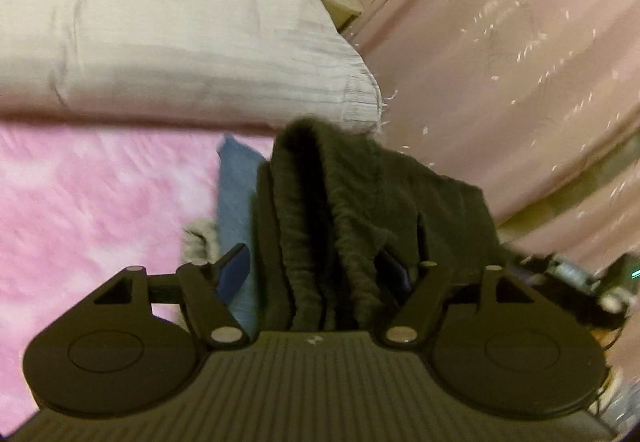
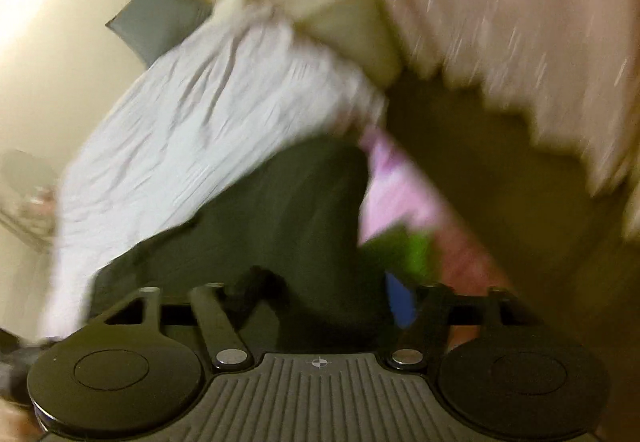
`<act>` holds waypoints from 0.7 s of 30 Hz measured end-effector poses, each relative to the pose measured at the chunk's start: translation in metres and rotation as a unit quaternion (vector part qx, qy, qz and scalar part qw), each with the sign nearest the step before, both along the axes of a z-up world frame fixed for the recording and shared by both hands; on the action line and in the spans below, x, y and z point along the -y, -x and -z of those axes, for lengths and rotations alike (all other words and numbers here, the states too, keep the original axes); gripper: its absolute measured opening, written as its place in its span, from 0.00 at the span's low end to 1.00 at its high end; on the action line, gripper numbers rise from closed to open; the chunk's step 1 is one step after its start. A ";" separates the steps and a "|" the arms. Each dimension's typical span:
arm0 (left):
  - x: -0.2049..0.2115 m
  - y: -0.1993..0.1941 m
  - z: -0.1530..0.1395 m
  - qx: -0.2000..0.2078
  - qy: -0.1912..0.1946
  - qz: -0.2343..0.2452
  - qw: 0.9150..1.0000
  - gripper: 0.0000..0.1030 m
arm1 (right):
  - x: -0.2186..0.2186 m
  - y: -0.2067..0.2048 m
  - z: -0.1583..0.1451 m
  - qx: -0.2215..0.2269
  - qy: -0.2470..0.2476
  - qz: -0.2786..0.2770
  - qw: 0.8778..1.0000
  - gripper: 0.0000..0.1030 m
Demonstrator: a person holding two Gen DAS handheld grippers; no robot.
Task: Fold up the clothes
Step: 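Carry the pants with both tools and lower them onto the clothes stack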
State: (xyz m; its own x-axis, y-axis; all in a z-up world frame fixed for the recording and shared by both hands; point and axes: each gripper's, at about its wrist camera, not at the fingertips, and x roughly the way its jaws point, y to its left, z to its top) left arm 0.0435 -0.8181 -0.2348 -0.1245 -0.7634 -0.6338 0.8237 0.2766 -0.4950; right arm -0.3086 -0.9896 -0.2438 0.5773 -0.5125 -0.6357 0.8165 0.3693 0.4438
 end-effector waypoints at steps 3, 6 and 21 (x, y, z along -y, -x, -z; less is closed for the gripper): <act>-0.009 0.001 -0.028 0.054 0.014 -0.016 0.998 0.61 | -0.015 0.004 -0.023 -0.026 0.082 0.001 0.996 0.72; -0.007 0.015 -0.050 0.109 0.032 -0.003 0.993 0.34 | -0.025 -0.014 -0.029 -0.040 0.124 -0.039 0.991 0.71; -0.001 0.066 -0.013 0.232 0.025 0.068 0.970 0.06 | -0.089 -0.055 0.019 -0.143 0.198 -0.104 0.964 0.55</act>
State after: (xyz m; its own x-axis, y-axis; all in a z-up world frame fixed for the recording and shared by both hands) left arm -0.0230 -0.8168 -0.2222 0.0634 -0.7916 -0.6077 0.9881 0.1355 -0.0733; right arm -0.2539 -0.9008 -0.2628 0.5238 -0.6396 -0.5626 0.7743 0.6328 0.0016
